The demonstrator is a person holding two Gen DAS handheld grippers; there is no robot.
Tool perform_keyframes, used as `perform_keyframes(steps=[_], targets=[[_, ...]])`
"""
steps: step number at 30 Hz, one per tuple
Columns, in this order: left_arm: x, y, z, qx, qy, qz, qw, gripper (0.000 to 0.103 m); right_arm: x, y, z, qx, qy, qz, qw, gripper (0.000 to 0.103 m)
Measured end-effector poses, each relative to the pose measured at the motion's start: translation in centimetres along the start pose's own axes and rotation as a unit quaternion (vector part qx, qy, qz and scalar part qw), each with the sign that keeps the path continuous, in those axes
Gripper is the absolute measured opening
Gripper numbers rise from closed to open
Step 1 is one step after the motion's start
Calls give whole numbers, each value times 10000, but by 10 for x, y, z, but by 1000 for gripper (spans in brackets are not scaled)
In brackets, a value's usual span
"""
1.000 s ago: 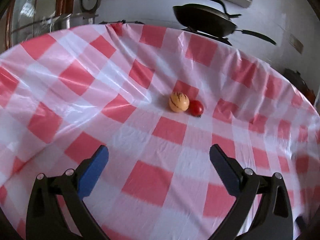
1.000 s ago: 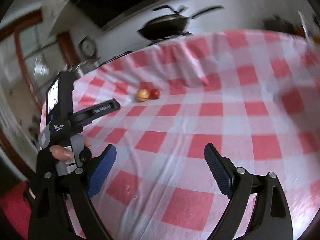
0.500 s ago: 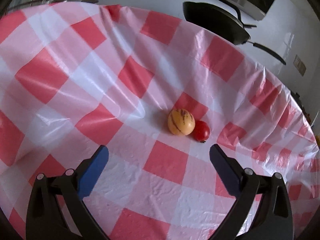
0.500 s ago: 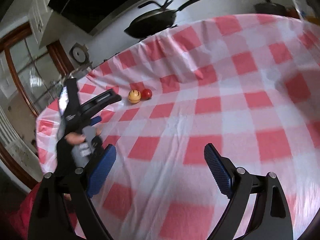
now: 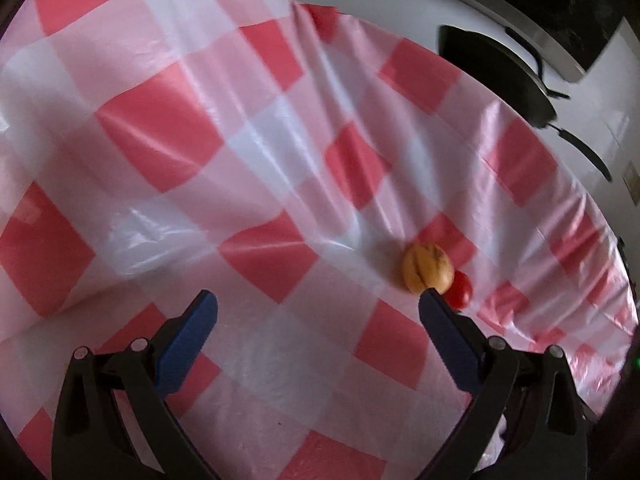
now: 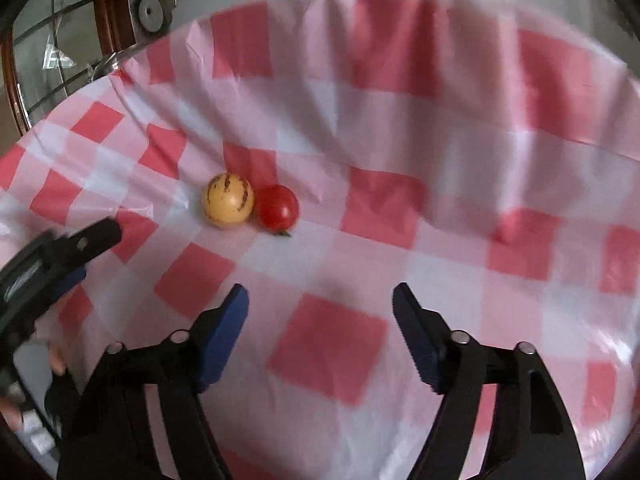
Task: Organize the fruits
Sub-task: 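Grasp the red tomato with the right gripper while the left gripper grasps the pepino melon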
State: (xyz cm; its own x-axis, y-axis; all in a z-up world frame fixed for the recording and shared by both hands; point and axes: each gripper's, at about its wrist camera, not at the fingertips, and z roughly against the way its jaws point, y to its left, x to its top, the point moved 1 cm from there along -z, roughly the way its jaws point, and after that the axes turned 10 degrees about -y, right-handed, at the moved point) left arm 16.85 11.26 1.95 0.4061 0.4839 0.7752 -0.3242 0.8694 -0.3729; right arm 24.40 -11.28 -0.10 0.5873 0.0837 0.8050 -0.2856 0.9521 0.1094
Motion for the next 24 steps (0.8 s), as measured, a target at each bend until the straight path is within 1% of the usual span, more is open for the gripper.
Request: perform_keyframes(steps=[5, 6, 8, 11, 16, 21, 22, 23, 24], targets=[[1, 8, -1, 72, -42, 193, 9998, 101, 13, 8, -28, 108, 193, -91, 9997, 57], [1, 9, -1, 75, -44, 208, 9997, 101, 15, 12, -34, 83, 255, -50, 9996, 56], [2, 11, -2, 75, -45, 262, 9996, 101, 19, 18, -42, 8, 290, 56, 9996, 50], [2, 14, -2, 67, -36, 381, 9992, 101, 26, 21, -53, -159, 326, 115, 9993, 46], [3, 17, -3, 55, -12, 429, 9991, 101, 35, 27, -64, -356, 353, 134, 9987, 46], [3, 16, -3, 42, 8, 386, 9992, 101, 34, 39, -66, -711, 339, 293, 9965, 44], [4, 16, -4, 38, 12, 372, 9993, 101, 34, 40, -64, -750, 314, 294, 9963, 35], [4, 15, -3, 30, 4, 344, 9994, 101, 34, 44, -65, -778, 310, 258, 9962, 31], [3, 14, -4, 24, 3, 316, 9995, 101, 32, 42, -60, -774, 309, 146, 9964, 31]])
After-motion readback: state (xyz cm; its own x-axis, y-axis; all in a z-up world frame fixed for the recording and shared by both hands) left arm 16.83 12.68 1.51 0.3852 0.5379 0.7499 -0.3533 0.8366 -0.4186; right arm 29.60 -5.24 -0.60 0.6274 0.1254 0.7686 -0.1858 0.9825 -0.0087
